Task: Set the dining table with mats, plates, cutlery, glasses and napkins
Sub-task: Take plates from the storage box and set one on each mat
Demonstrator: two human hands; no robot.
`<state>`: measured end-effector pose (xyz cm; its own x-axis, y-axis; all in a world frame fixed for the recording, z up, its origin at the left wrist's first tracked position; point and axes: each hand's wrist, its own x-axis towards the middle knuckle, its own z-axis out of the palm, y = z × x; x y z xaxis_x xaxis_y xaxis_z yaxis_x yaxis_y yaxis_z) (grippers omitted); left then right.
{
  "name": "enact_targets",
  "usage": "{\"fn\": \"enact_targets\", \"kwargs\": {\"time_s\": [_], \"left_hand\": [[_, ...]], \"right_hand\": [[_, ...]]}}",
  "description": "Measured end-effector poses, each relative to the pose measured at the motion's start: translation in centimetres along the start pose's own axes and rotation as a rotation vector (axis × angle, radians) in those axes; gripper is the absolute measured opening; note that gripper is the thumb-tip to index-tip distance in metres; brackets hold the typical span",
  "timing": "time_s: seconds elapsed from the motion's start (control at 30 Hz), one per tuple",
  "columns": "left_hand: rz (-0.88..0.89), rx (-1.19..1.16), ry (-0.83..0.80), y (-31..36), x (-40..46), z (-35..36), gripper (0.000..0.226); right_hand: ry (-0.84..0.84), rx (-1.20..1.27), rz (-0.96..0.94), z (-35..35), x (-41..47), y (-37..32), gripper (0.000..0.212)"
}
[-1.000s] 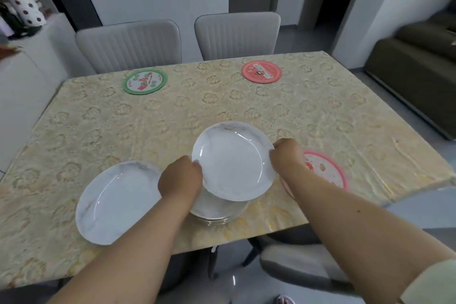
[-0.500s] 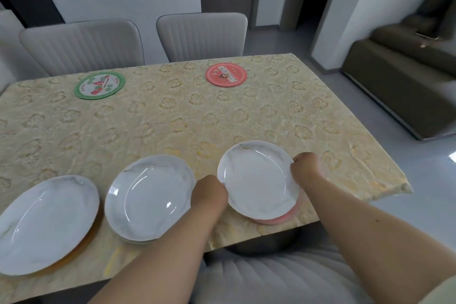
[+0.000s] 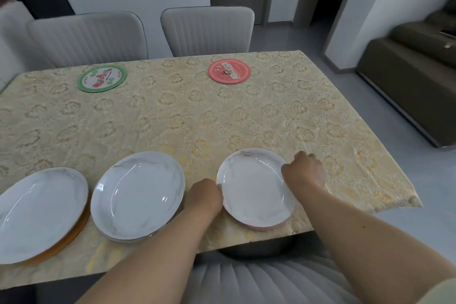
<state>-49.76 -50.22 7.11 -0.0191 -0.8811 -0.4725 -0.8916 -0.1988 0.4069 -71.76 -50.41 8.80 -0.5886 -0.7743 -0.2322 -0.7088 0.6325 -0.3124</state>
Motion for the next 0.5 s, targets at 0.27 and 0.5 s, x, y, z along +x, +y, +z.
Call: {"fn": "enact_targets", "kwargs": {"time_s": [0.27, 0.5], "left_hand": [[0.015, -0.038, 0.587, -3.9, -1.9, -5.6, 0.036], [-0.504, -0.054, 0.610, -13.2, -3.3, -9.8, 0.046]], "right_hand": [[-0.038, 0.271, -0.426, 2.2, -4.6, -10.4, 0.031], [-0.532, 0.251, -0.417, 7.2, -9.5, -16.4, 0.054]]}}
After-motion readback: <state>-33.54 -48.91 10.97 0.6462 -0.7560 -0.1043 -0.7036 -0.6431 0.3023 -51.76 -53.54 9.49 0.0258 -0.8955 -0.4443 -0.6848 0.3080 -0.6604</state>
